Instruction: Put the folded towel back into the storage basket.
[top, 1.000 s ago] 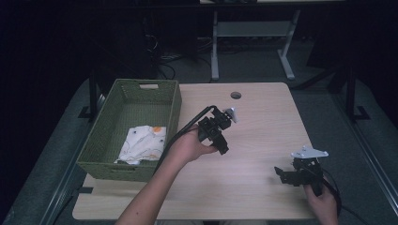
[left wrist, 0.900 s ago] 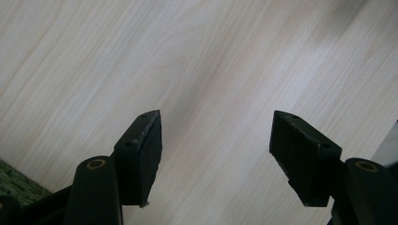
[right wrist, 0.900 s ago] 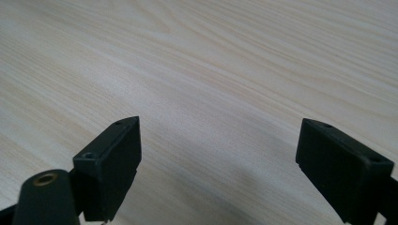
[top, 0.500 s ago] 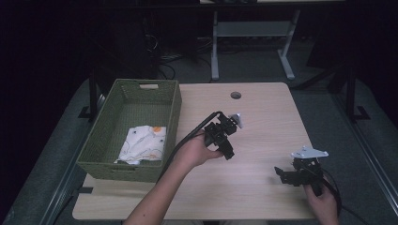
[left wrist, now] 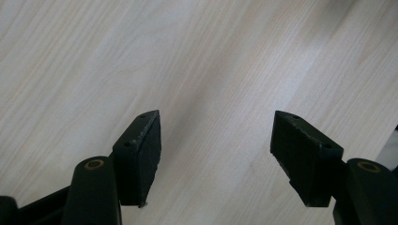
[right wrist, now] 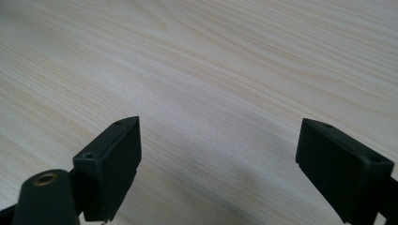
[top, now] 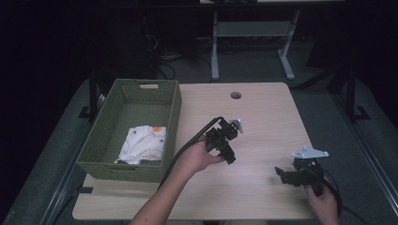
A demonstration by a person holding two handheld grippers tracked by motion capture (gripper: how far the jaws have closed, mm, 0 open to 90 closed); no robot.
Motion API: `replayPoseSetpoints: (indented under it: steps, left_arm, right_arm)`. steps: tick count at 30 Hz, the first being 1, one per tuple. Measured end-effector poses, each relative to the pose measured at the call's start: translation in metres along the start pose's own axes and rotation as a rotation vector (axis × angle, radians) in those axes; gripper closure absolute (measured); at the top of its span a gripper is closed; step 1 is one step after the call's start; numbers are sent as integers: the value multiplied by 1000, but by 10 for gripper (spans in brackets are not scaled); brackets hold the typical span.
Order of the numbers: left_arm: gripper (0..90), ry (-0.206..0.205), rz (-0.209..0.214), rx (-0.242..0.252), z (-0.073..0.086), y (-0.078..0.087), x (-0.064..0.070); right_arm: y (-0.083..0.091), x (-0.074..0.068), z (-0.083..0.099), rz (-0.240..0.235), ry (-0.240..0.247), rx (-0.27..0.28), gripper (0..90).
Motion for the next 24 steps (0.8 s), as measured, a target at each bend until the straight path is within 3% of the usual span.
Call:
replayPoseSetpoints:
  steps: [24]
  left_arm:
    - [333, 6, 16, 21, 19, -10, 11]
  right_arm:
    - [0, -1, 1, 3, 7, -1, 144]
Point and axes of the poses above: each handheld gripper's, and its own axes: y roughly backward along the jaws, z roughly out of its underside, x roughly to its right, the point moved 5 cm from there along -y, roughly forward along the jaws, and after that the axes turned 14 degrees about x, right-handed, at the moved point
